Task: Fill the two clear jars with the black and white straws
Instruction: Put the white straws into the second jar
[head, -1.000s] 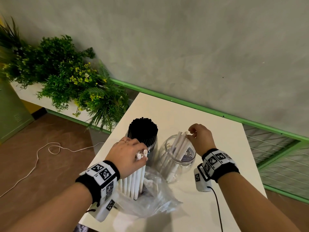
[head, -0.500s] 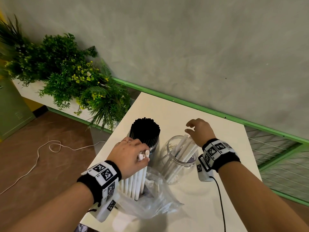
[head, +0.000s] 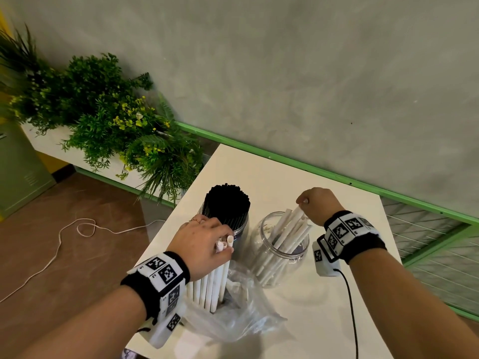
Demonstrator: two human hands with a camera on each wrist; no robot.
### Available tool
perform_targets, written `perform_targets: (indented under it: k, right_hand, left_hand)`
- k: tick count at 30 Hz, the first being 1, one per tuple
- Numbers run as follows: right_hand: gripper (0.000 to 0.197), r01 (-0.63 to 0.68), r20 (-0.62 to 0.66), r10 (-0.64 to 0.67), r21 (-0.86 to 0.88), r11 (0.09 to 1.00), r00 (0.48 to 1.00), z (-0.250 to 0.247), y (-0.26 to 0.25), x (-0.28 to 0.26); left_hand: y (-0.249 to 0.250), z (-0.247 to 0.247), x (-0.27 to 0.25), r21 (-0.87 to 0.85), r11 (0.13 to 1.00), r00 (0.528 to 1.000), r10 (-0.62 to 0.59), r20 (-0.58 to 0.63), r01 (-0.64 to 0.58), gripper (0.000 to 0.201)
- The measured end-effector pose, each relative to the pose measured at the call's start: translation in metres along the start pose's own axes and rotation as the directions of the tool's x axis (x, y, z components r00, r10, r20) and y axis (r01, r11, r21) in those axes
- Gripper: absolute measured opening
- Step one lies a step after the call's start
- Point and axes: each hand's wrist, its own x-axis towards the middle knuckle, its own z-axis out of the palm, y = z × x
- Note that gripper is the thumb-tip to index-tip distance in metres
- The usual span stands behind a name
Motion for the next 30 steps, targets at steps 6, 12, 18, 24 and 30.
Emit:
perform_targets:
  k: [6,12,18,24,30]
  right_hand:
    - [0.035,0.094,0.032,-0.091,-0.093,0.991,0.995,0.029,-0.003,-0.01]
    - [0.021,0.121,-0.107,-0.11,0.104,0.987,0.988,0.064,0.004,-0.012]
    - [0.016,0.201,-0.35,-0.115,0.221,0.954,0.93,0.068,0.016,-0.022]
    - [0.019,0.181,-0.287,-0.103,0.261,0.948,0.952,0.074,0.019,-0.023]
    - [0.024,0.162,-0.3,-0.081,0.258,0.952,0.95,0.08,0.024,-0.029]
  left_hand:
    - [0.0,0.001,-0.001,0.012,1.0,1.0,0.008,0.001,-0.008,0.043]
    - [0.0,0.0,-0.003,0.014,1.0,1.0,0.016,0.003,-0.016,0.042]
    - [-0.001,0.0,-0.003,0.016,1.0,1.0,0.021,0.005,-0.021,0.044]
    - [-0.001,0.0,-0.003,0.018,0.999,0.999,0.03,0.009,-0.031,0.046]
    - [-0.001,-0.001,-0.002,0.036,0.999,0.999,0.035,0.019,-0.036,0.051]
